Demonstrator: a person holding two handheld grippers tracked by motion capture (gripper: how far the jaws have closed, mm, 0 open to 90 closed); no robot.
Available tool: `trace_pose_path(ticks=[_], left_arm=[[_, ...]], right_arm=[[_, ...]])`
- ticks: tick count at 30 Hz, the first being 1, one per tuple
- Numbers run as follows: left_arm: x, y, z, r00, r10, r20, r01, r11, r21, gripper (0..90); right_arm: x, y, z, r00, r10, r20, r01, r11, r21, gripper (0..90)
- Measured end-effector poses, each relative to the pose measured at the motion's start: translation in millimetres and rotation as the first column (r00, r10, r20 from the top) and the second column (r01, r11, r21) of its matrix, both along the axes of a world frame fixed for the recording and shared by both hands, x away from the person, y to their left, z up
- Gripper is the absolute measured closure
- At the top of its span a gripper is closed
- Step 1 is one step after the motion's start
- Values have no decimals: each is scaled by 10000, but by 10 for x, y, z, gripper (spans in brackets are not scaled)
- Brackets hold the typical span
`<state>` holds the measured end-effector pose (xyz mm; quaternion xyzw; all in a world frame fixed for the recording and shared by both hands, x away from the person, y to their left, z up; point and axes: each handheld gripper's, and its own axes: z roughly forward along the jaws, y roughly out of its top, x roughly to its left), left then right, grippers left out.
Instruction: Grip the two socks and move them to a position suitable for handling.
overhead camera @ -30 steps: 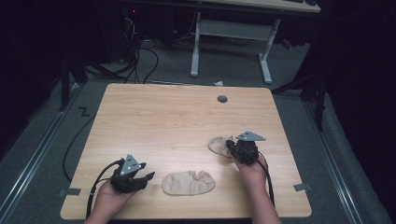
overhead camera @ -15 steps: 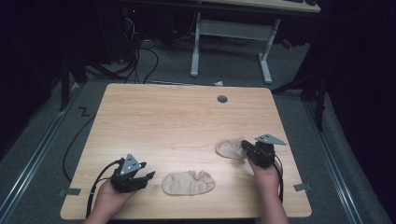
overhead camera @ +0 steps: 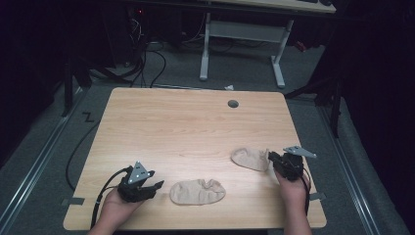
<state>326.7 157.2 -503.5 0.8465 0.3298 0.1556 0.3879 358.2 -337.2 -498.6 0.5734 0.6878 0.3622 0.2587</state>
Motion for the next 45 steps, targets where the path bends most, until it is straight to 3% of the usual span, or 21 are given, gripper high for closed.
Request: trace_pose_path(ticks=[4,7,9,13,19,26,34,45], left_arm=[[-2,-3,0,10000,3,-20,-3,10000,10,492],[-14,-8,11,10000,-38,22,38,10000,57,494],[-13,-2,19,10000,-15,19,15,10000,33,496],[-15,14,32,10000,61,-8,-61,10000,-32,512],[5,11,27,9999,147,-45,-147,9999,-3,513],[-3,1,21,10000,52,-56,-52,10000,53,505],[-11,-17,15,10000,-13,-52,13,10000,75,502],[-10,-29,0,10000,-68,-66,68,9999,135,500]], right_arm=[[-55,-64,94,9990,-274,366,279,9995,-128,816],[-92,-32,170,9981,-162,592,184,9991,-370,840],[-87,23,150,9997,-72,235,85,9983,-568,900],[-22,39,-17,9956,-214,-918,128,9955,-936,900],[32,-8,-185,9840,-226,-1766,50,9951,-992,900],[57,40,-207,9864,62,-1644,-223,9951,-963,900],[130,268,-229,9875,680,-1421,-850,9894,-1175,900],[260,723,-249,9760,1824,-1194,-2015,9638,-1748,900]])
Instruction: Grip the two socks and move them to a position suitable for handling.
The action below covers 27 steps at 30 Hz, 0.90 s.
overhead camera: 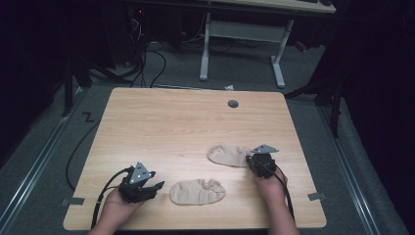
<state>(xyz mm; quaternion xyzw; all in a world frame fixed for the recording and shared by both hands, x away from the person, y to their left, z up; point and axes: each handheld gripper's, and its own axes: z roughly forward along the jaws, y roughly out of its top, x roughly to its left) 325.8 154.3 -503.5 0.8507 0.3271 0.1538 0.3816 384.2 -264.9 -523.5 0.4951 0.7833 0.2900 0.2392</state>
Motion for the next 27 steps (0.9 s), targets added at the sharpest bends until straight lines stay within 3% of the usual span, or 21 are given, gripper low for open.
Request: trace_pose_path(ticks=[5,14,27], left_arm=[[-1,-6,-7,10000,-10,-36,10,10000,21,494],[21,-4,-28,9999,80,-112,-80,10000,-3,495],[48,40,-37,9991,420,-60,-421,9991,-46,494]], right_arm=[[40,244,-2,9979,650,-27,-650,9979,4,900],[33,677,-5,9846,1744,-97,-1744,9847,57,900],[50,910,-1,9697,2439,-128,-2440,9698,-68,900]])
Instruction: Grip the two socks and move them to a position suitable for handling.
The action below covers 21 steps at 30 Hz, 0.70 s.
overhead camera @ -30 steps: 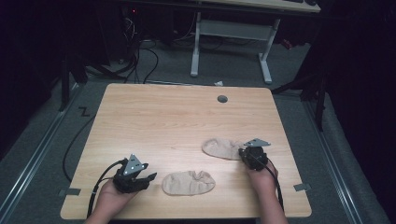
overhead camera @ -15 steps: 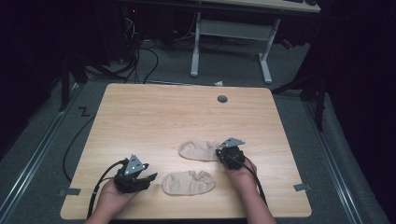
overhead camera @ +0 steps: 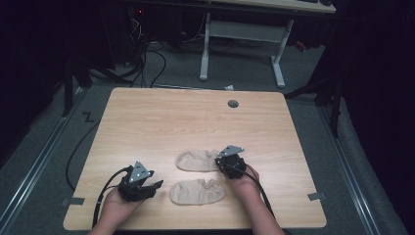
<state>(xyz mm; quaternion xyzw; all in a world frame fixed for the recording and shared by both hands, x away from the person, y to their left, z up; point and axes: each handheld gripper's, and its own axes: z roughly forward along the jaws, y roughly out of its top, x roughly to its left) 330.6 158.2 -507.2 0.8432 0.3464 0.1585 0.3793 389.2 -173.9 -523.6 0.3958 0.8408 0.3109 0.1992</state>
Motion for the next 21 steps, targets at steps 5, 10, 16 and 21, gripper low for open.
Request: trace_pose_path(ticks=[5,10,16,21], left_arm=[[84,3,-28,9995,246,-175,-250,9994,-230,494],[217,-52,-37,9990,423,-107,-427,9983,-400,491],[333,-142,21,9971,763,51,-756,9930,-903,502],[504,-260,27,9956,915,179,-898,9926,-819,491]], right_arm=[[-1,52,-9,9997,209,98,-209,9998,-1,900],[11,76,-14,9993,359,146,-359,9993,33,900],[41,45,0,9996,288,-74,-285,9990,336,826],[-2,-102,169,9988,-152,458,105,9947,1023,714]])
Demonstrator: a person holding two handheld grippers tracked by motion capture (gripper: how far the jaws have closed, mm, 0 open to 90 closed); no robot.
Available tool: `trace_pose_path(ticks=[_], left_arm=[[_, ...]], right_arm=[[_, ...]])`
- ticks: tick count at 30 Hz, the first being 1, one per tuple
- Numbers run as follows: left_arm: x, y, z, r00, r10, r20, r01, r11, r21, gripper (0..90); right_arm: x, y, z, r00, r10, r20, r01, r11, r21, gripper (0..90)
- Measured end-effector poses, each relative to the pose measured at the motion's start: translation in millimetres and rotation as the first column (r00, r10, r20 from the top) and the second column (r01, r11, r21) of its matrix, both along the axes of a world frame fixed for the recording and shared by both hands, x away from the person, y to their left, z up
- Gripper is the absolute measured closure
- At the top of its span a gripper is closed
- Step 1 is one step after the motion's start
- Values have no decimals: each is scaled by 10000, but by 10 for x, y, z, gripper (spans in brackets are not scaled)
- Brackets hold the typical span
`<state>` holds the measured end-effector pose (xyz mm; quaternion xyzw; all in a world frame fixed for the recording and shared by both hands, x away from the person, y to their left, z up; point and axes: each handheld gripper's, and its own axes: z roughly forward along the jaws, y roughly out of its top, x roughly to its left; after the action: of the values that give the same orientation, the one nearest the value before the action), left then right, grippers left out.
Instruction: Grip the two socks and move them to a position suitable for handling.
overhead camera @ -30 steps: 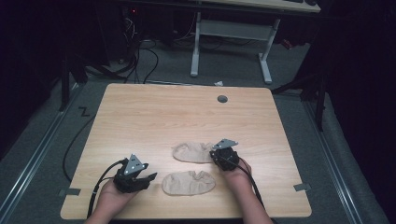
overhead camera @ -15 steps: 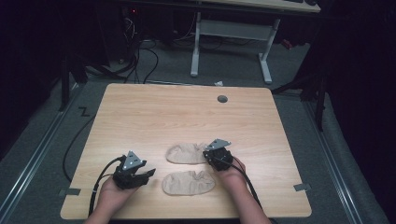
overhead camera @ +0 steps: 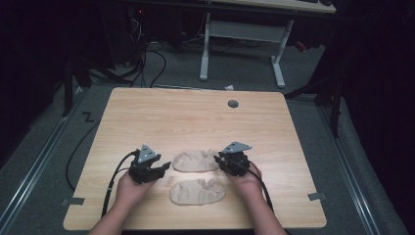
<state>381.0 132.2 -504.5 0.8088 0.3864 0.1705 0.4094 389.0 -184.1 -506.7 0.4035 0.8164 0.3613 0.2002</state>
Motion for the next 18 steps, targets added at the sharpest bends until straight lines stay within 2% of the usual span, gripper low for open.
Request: trace_pose_path(ticks=[4,7,10,12,15,18], left_arm=[[93,-102,-36,9999,126,-30,-126,9999,99,488],[146,-132,-79,9997,173,-178,-171,9998,86,492],[189,-142,-132,9988,222,-445,-220,9997,65,496],[207,-166,-171,9982,115,-588,-114,9999,11,506],[207,-267,-228,9986,95,-529,-84,9997,220,570],[220,-347,-268,9980,-75,-628,100,9992,389,628]], right_arm=[[63,-185,-8,9963,-771,-374,786,9960,427,648],[107,-214,-42,9948,-814,-618,844,9953,477,632],[142,-197,-70,9937,-668,-903,743,9939,820,626],[147,-135,-101,9943,-562,-905,626,9956,694,627],[150,-49,-183,9930,-513,-1060,536,9984,190,644],[138,-37,-194,9931,-537,-1044,563,9982,221,695]])
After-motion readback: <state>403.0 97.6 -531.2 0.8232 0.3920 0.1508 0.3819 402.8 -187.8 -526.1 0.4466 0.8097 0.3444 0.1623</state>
